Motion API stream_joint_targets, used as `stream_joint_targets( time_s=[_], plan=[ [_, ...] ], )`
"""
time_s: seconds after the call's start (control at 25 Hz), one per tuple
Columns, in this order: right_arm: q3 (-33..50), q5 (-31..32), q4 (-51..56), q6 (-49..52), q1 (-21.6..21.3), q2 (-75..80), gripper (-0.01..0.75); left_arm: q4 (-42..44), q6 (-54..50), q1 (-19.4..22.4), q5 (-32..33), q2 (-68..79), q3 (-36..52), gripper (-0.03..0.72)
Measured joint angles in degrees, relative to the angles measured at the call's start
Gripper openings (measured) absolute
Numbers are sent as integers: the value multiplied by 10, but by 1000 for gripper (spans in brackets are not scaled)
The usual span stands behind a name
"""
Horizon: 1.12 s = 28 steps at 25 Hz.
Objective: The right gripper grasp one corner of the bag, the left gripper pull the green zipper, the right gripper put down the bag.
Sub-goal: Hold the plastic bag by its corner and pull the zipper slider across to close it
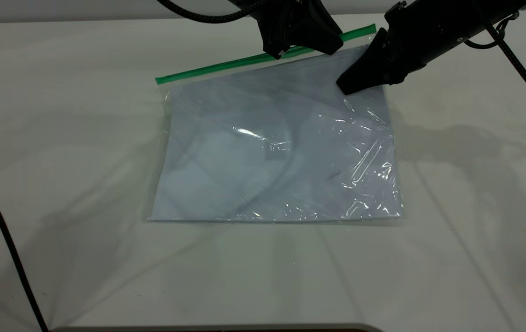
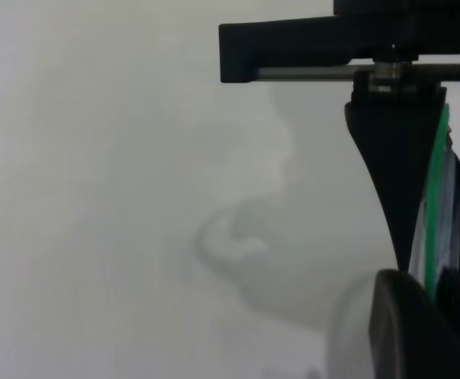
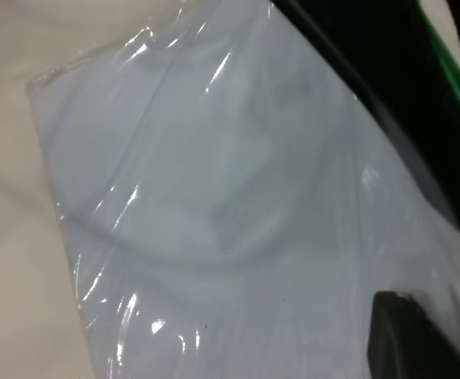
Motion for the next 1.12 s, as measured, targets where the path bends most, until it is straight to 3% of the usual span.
stream_joint_targets(
  time_s=[0.12, 0.44, 1.12],
  plan=[
    [0, 1, 0, 7, 0, 0, 37, 1, 0, 0, -1, 0, 0, 53],
    [1, 2, -5, 37, -4, -18, 37, 36, -31, 0, 1, -1, -3, 52],
    [1, 104, 45, 49, -89, -28, 37, 35, -44, 35, -3, -3, -5, 54]
  ],
)
